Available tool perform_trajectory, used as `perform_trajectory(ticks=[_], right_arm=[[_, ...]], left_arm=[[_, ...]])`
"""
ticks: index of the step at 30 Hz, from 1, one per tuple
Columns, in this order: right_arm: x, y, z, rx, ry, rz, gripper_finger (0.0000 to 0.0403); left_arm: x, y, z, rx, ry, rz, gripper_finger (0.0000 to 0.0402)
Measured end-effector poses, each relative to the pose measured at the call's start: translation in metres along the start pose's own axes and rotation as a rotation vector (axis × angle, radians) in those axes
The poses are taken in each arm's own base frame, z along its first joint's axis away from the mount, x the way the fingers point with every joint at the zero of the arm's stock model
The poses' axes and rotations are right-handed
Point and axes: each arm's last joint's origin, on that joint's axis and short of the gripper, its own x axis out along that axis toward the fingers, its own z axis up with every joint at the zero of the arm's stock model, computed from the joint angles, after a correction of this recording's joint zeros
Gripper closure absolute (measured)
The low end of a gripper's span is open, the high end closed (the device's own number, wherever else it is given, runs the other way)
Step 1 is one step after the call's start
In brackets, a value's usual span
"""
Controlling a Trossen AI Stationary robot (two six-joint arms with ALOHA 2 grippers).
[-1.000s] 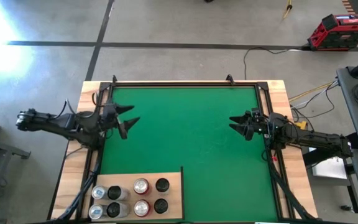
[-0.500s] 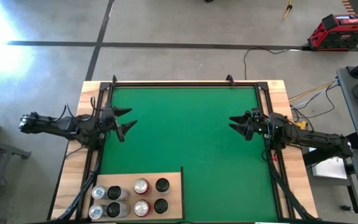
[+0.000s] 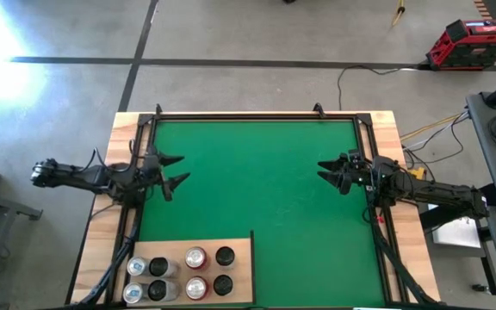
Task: Place canned beverage on shelf
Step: Return to Home Position
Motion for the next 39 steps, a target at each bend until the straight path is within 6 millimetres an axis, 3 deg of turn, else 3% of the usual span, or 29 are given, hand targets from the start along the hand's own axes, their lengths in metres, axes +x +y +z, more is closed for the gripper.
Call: perform_trajectory(ticks=[24, 39], right_arm=[[0.0, 0.0, 0.0, 0.0, 0.0, 0.0, 0.0085], [0.0, 0.0, 0.0, 0.0, 0.0, 0.0, 0.0085]], left_arm=[[0.007, 0.003, -0.047, 0.032, 0.07, -0.025, 0.0105], [0.011, -0.002, -0.045, 0.041, -0.109, -0.138, 0.0105]])
